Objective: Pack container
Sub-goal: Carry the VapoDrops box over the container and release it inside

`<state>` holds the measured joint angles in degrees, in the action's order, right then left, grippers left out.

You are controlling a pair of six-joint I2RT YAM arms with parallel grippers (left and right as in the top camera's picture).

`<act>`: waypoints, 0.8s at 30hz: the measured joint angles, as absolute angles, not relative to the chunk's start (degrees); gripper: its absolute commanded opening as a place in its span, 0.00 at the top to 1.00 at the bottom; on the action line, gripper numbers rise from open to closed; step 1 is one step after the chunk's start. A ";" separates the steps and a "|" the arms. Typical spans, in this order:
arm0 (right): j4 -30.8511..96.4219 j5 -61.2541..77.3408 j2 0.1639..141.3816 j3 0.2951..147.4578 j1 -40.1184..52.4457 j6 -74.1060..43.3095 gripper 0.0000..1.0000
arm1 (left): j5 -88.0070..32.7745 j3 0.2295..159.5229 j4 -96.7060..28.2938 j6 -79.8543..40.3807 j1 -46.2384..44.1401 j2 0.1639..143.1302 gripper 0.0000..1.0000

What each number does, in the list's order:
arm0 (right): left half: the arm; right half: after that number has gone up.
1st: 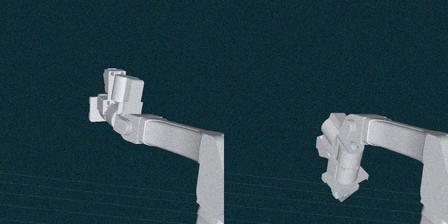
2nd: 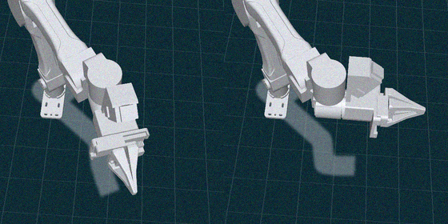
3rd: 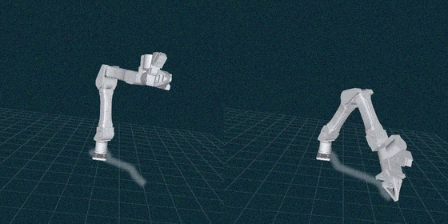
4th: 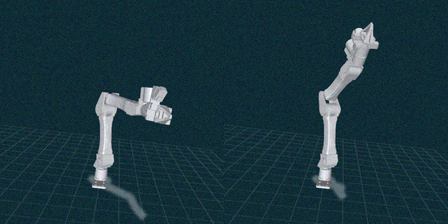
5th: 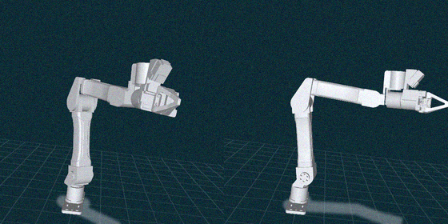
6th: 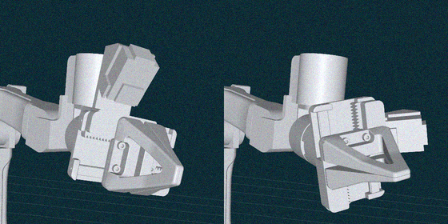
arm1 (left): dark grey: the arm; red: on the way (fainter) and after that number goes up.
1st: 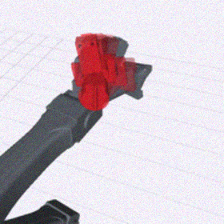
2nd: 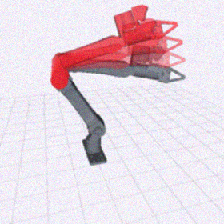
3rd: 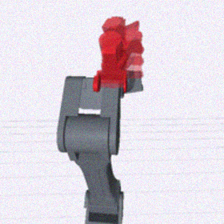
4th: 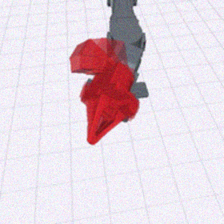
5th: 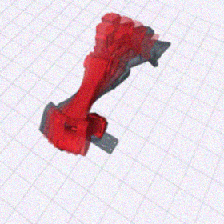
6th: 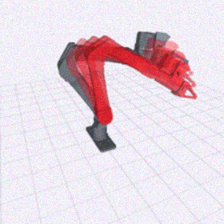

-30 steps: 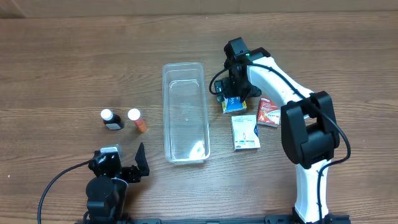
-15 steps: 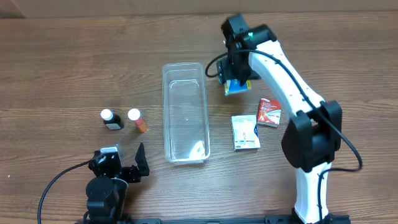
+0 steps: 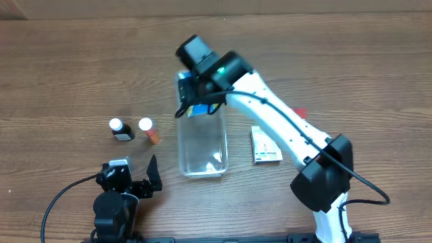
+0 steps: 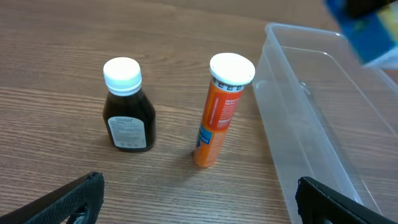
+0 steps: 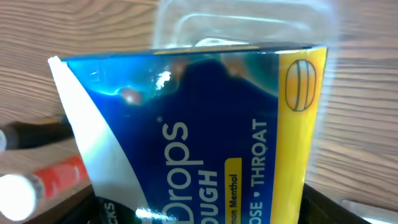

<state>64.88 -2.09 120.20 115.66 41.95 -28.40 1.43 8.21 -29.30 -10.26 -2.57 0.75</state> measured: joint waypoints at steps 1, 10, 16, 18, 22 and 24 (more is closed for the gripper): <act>62.92 -2.00 120.20 114.13 42.15 -28.99 0.19 | 1.41 8.21 -29.30 -10.26 -2.57 0.73 0.00; 51.64 -2.15 120.29 103.94 41.19 -32.08 0.19 | 1.43 8.21 -29.30 -10.26 -2.57 0.73 0.00; 48.82 -2.17 120.40 101.95 41.17 -32.80 0.18 | 1.43 8.21 -29.30 -10.28 -2.57 0.73 0.00; 47.86 -2.20 120.53 101.93 41.19 -32.84 0.18 | 1.43 8.21 -29.30 -10.28 -2.57 0.73 0.00; 46.96 -2.48 120.79 101.93 41.17 -33.15 0.09 | 1.43 8.21 -29.30 -10.26 -2.57 0.73 0.00; 46.89 -2.87 121.14 101.93 41.19 -33.01 0.07 | 1.43 8.21 -29.30 -10.28 -2.57 0.73 0.00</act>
